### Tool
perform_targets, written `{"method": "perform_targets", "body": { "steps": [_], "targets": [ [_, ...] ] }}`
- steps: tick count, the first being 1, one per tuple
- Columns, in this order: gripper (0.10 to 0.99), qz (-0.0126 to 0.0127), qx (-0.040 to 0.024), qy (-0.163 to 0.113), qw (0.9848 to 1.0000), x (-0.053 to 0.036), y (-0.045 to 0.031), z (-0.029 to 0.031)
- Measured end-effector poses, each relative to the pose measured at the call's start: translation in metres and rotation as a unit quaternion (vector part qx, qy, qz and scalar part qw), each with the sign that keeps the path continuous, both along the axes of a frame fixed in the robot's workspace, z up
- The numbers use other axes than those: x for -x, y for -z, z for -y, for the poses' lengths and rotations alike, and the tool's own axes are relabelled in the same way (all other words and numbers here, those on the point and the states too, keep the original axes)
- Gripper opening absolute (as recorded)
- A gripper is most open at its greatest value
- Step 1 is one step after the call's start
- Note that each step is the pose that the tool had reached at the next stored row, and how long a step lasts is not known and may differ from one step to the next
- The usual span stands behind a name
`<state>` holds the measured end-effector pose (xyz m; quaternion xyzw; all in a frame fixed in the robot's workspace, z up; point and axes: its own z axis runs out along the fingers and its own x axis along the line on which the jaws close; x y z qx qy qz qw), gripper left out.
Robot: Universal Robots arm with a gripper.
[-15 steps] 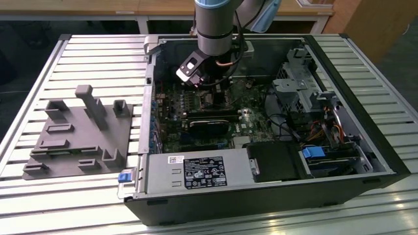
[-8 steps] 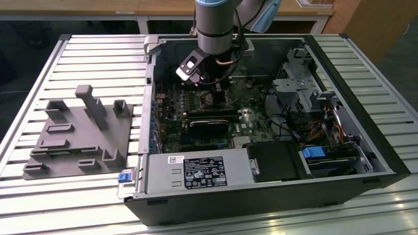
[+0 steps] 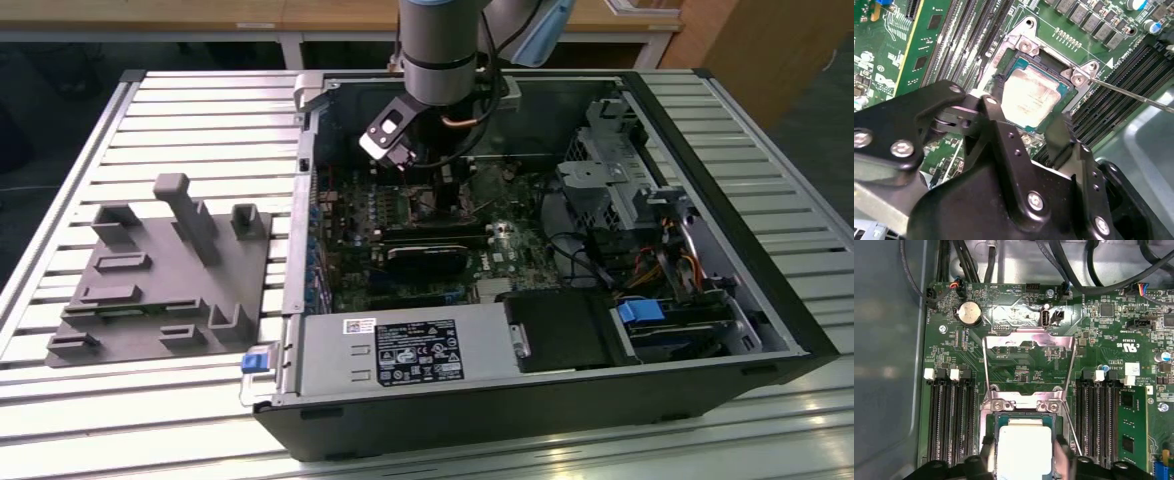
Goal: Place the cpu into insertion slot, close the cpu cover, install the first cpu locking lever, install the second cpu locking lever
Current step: 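Place the cpu into insertion slot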
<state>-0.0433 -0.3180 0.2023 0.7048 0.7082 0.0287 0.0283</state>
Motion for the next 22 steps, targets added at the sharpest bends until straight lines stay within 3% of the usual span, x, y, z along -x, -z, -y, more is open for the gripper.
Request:
{"method": "perform_targets", "body": {
  "steps": [1, 3, 4, 7, 9, 11, 12, 13, 22],
  "targets": [
    [0.600, 0.0000, 0.0006, 0.000, 1.0000, 0.0000, -0.0001, 0.0004],
    [0.475, -0.0001, 0.0017, 0.000, 1.0000, 0.0000, -0.0004, 0.0006],
    [0.475, -0.0001, 0.0024, 0.000, 1.0000, 0.0000, -0.0006, 0.0007],
    [0.302, -0.0002, 0.0041, 0.000, 1.0000, -0.0002, -0.0010, 0.0008],
    [0.302, -0.0003, 0.0048, 0.000, 1.0000, -0.0005, -0.0014, 0.0008],
    [0.184, -0.0004, 0.0050, 0.000, 1.0000, -0.0008, -0.0016, 0.0008],
    [0.184, -0.0004, 0.0051, 0.000, 1.0000, -0.0008, -0.0018, 0.0008],
    [0.125, -0.0004, 0.0051, 0.000, 1.0000, -0.0008, -0.0019, 0.0008],
    [0.106, -0.0004, 0.0051, 0.000, 1.0000, -0.0008, -0.0056, 0.0008]
  ]
}}
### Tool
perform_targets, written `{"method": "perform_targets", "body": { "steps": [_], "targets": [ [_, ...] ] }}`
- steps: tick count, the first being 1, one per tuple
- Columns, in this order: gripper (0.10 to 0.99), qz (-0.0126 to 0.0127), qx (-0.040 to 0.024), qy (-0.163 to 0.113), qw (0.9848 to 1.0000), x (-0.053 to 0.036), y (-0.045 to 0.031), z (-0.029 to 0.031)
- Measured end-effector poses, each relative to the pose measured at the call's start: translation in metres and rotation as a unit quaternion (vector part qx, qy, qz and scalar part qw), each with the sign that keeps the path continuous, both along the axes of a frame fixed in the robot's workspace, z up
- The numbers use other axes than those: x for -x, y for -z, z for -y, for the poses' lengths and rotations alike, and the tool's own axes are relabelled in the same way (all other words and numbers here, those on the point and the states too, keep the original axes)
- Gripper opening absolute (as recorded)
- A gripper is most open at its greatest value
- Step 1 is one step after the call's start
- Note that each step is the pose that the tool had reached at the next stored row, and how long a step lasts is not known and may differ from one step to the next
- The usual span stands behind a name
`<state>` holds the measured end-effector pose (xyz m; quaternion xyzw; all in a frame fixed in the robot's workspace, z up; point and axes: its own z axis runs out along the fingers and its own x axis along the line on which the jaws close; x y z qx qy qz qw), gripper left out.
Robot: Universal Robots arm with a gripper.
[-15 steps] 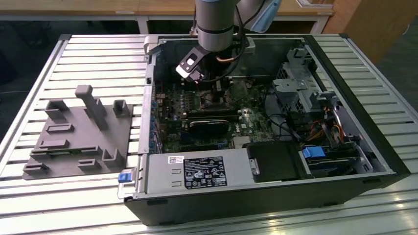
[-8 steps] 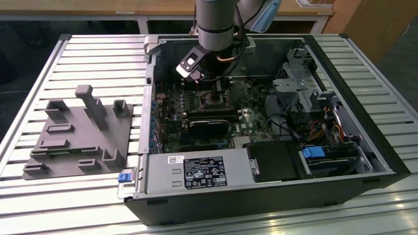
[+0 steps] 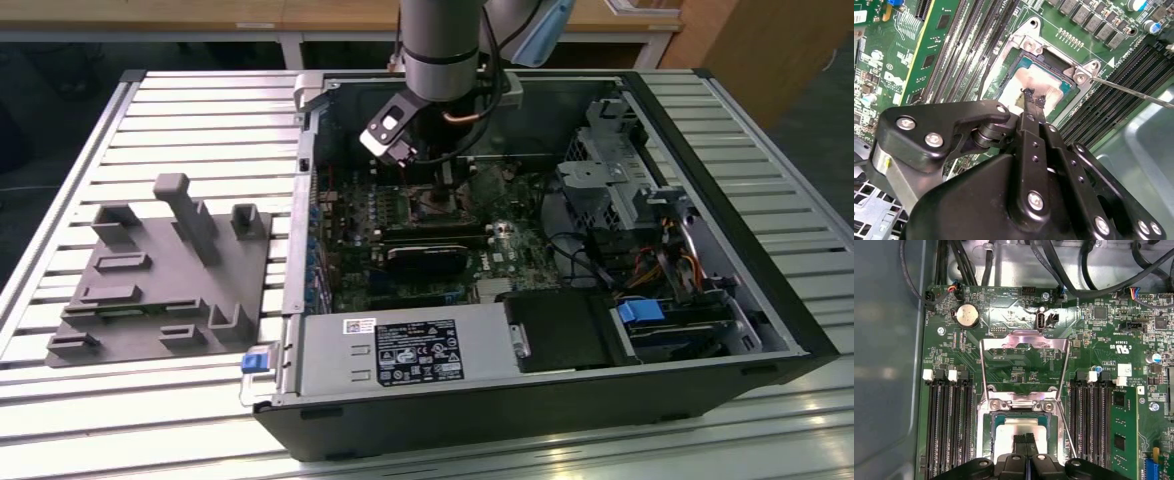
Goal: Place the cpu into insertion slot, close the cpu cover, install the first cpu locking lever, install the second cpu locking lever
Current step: 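Place the cpu into insertion slot, then close the cpu cover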
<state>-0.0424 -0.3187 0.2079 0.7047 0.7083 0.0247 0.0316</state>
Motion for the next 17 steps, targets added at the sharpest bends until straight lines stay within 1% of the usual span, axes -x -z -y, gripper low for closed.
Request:
{"method": "perform_targets", "body": {
  "steps": [7, 17],
  "targets": [
    [0.106, -0.0001, 0.0001, 0.000, 1.0000, 0.0000, -0.0015, 0.0001],
    [0.106, -0.0001, 0.0001, 0.000, 1.0000, 0.0000, -0.0078, 0.0000]
  ]
}}
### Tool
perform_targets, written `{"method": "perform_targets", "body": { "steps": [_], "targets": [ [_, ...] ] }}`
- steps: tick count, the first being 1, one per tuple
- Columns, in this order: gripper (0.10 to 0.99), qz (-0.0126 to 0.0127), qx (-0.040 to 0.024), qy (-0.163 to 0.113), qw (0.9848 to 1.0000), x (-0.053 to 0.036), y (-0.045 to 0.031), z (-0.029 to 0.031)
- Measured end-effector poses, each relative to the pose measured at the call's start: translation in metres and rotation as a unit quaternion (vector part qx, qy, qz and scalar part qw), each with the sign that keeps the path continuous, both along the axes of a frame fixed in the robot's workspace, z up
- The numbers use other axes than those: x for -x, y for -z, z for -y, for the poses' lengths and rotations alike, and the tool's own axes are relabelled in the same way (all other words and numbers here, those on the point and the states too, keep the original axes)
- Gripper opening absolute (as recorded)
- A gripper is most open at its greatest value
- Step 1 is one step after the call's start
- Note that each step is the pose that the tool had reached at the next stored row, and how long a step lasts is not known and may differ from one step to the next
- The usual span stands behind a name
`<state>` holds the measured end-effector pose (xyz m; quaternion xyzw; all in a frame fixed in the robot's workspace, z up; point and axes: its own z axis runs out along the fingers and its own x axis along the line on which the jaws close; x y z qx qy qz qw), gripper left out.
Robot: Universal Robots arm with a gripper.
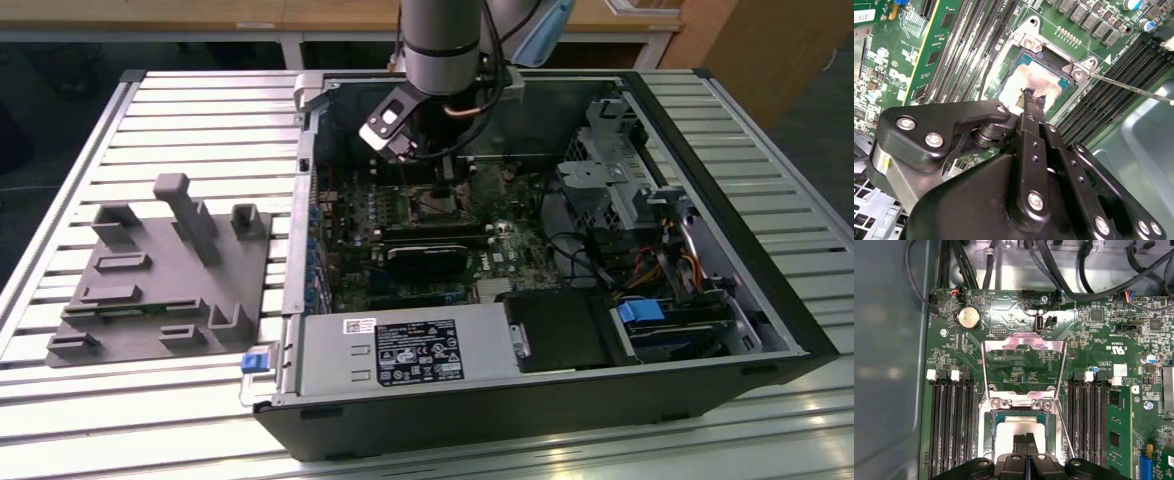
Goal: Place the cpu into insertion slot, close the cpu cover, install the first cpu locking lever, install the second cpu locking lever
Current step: 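Close the cpu cover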
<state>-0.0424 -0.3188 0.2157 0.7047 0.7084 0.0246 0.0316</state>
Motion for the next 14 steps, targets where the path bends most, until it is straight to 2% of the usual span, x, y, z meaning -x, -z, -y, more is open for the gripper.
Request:
{"method": "perform_targets", "body": {
  "steps": [14],
  "targets": [
    [0.106, -0.0006, 0.0000, 0.000, 1.0000, 0.0000, -0.0084, 0.0000]
  ]
}}
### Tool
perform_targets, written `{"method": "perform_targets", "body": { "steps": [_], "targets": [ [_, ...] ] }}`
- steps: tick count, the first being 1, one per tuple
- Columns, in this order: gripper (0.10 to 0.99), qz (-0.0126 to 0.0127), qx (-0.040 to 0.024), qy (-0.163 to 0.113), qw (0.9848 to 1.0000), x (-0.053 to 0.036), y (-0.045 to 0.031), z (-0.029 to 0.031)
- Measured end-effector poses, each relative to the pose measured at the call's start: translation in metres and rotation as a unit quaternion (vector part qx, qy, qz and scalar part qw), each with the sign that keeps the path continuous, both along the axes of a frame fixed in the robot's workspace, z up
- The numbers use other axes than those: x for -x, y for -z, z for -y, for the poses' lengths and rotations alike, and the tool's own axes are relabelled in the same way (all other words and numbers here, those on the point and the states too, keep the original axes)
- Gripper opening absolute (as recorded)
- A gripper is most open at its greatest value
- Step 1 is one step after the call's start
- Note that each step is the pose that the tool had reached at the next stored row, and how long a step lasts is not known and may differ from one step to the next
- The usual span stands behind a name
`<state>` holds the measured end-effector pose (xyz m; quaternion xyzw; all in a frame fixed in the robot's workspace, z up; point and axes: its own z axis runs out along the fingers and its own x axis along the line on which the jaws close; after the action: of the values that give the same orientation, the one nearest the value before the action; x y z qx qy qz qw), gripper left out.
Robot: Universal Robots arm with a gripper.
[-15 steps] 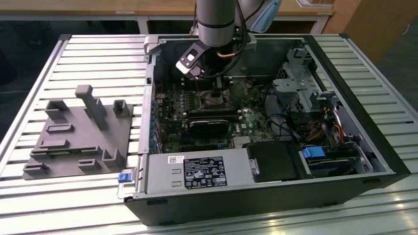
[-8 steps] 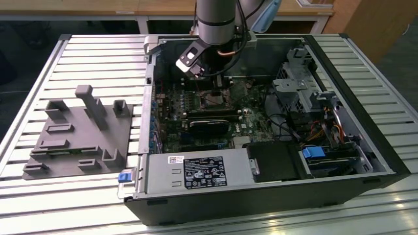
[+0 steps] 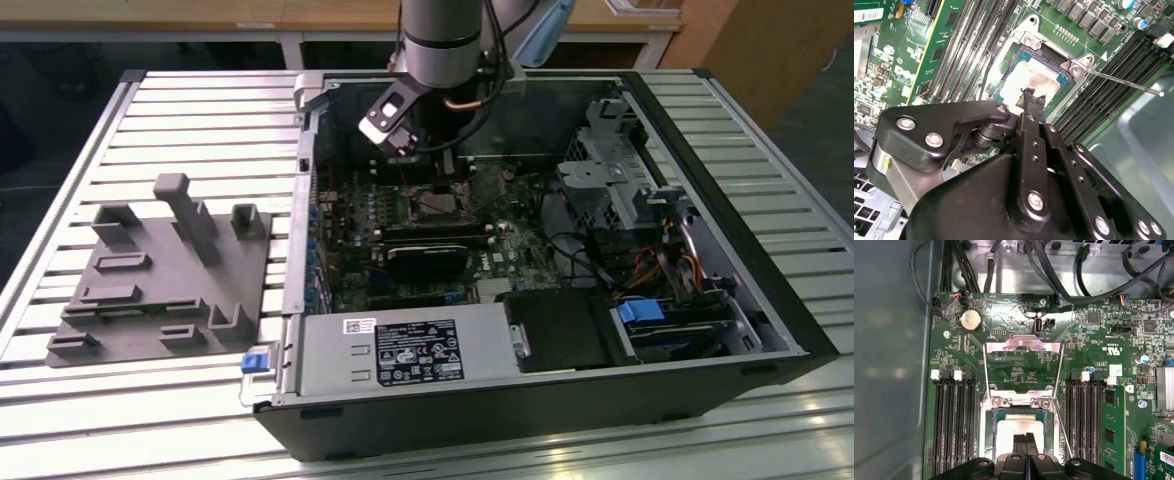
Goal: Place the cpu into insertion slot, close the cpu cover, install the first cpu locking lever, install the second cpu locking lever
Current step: 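Close the cpu cover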
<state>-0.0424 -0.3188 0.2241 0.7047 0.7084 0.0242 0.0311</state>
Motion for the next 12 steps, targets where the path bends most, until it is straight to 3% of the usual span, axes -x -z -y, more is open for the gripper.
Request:
{"method": "perform_targets", "body": {
  "steps": [7, 12],
  "targets": [
    [0.106, -0.0004, 0.0000, 0.000, 1.0000, 0.0000, -0.0056, 0.0000],
    [0.106, -0.0012, 0.0000, 0.000, 1.0000, 0.0000, -0.0164, 0.0000]
  ]
}}
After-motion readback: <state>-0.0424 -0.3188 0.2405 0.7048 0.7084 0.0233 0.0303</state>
